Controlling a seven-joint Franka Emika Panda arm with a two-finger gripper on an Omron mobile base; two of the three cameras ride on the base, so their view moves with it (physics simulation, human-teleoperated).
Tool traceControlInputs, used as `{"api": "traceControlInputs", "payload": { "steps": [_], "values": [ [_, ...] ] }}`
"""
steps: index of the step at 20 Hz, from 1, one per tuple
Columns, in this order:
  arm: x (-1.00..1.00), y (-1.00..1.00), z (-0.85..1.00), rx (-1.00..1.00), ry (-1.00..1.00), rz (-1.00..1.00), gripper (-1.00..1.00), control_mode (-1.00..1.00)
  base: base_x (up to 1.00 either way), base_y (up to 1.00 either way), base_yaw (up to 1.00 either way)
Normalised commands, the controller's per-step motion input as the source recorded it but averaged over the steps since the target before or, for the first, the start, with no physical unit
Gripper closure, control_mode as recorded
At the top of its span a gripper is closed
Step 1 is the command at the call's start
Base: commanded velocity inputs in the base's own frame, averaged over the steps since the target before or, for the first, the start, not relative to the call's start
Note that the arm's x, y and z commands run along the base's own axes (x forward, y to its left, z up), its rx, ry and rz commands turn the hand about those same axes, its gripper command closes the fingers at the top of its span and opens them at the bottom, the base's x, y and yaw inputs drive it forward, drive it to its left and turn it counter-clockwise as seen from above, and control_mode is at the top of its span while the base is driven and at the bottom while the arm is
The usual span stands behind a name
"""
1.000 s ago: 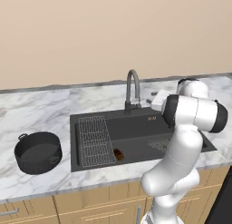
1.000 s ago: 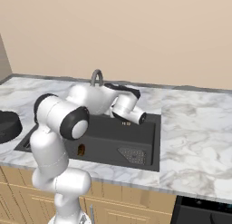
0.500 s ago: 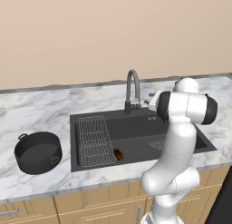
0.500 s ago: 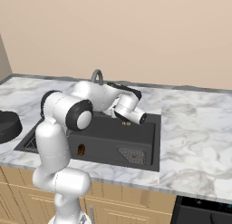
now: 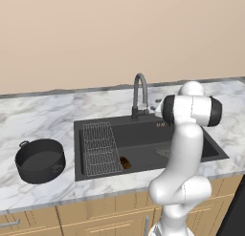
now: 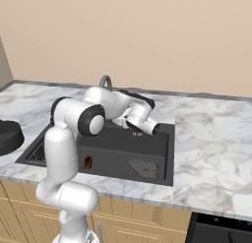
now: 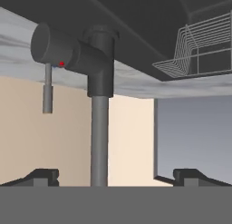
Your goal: Dump the sweet potato from the pot into the sink. Then turn on the water and wash the sweet potato. Then turn off the water and put the sweet potato back in the pot.
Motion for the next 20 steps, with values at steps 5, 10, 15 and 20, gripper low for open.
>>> {"api": "traceControlInputs", "payload": {
  "steps": [5, 10, 15, 20],
  "values": [
    [0.19, 0.0, -0.13, 0.0, 0.0, 0.0, -1.0, -1.0, 0.0, 0.0, 0.0],
    [0.23, 0.0, -0.11, 0.0, 0.0, 0.0, -1.0, -1.0, 0.0, 0.0, 0.0],
    [0.24, 0.0, -0.1, 0.0, 0.01, 0.0, -1.0, -1.0, 0.0, 0.0, 0.0],
    [0.26, 0.0, -0.09, 0.0, 0.04, 0.0, -1.0, -1.0, 0.0, 0.0, 0.0]
  ]
}}
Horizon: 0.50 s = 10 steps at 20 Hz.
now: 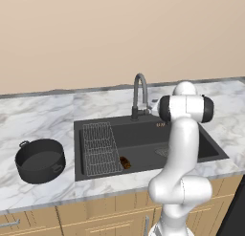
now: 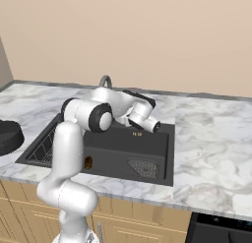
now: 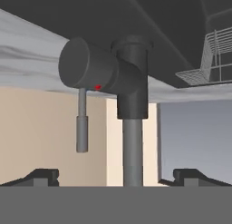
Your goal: Dump the sweet potato from the pot into the sink. Then turn on the water and wash the sweet potato. Then turn off the water and put the sweet potato back in the pot.
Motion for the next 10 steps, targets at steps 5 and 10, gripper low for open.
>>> {"api": "traceControlInputs", "payload": {
  "steps": [5, 10],
  "values": [
    [0.25, 0.0, -0.1, 0.0, 0.03, -0.01, -1.0, -1.0, 0.0, 0.0, 0.0],
    [0.25, 0.0, -0.12, 0.0, 0.04, -0.01, -1.0, -1.0, 0.0, 0.0, 0.0]
  ]
}}
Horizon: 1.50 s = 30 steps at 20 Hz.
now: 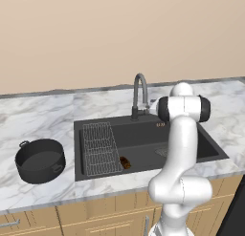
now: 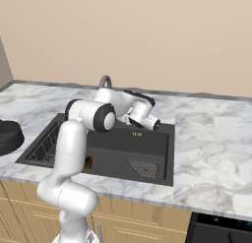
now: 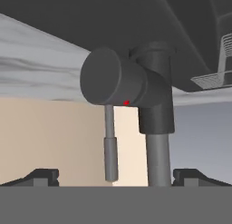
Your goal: Dump the sweet potato from the pot into the sink. Then turn on the water and wash the sweet potato. Then turn off the water and put the sweet potato back in the pot.
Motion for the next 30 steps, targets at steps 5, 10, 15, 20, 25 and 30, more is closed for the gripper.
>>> {"api": "traceControlInputs", "payload": {
  "steps": [5, 10, 15, 20, 25, 30],
  "values": [
    [0.24, 0.0, -0.12, 0.0, 0.04, -0.01, -1.0, -1.0, 0.0, 0.0, 0.0],
    [0.27, 0.0, -0.12, 0.0, 0.05, -0.01, -1.0, -1.0, 0.0, 0.0, 0.0],
    [0.2, 0.0, -0.1, 0.0, 0.03, -0.01, -1.0, -1.0, 0.0, 0.0, 0.0],
    [0.12, 0.0, -0.11, 0.0, 0.02, -0.01, -1.0, -1.0, 0.0, 0.0, 0.0],
    [0.18, 0.0, -0.16, 0.0, 0.04, -0.02, -1.0, -1.0, 0.0, 0.0, 0.0],
    [0.21, 0.02, -0.19, 0.0, 0.05, -0.02, -1.0, -1.0, 0.0, 0.0, 0.0]
  ]
}}
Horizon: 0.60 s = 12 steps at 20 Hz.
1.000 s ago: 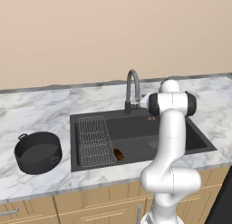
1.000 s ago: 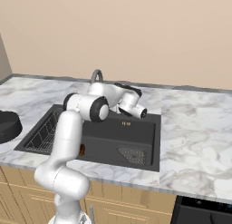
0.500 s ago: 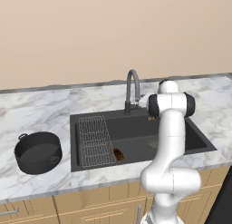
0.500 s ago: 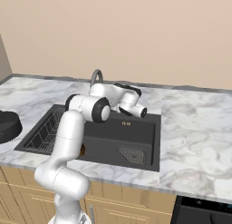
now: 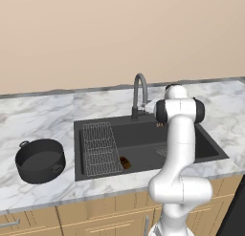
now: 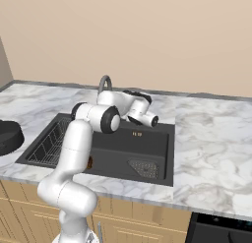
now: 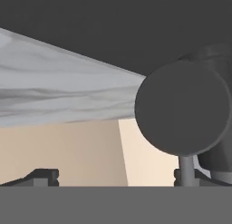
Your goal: Dump the sweet potato from the pot into the sink. Then turn on the water and wash the sweet potato. Then turn off the water and put the sweet potato back in the pot.
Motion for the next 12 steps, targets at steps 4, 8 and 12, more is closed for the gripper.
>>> {"api": "traceControlInputs", "payload": {
  "steps": [4, 8, 12],
  "values": [
    [0.24, 0.06, -0.18, 0.0, 0.05, -0.03, -1.0, -1.0, 0.0, 0.0, 0.0],
    [0.29, 0.05, -0.17, 0.0, 0.05, -0.03, -1.0, -1.0, 0.0, 0.0, 0.0],
    [0.29, 0.03, -0.19, 0.0, 0.06, -0.03, 1.0, -1.0, 0.0, 0.0, 0.0]
  ]
}}
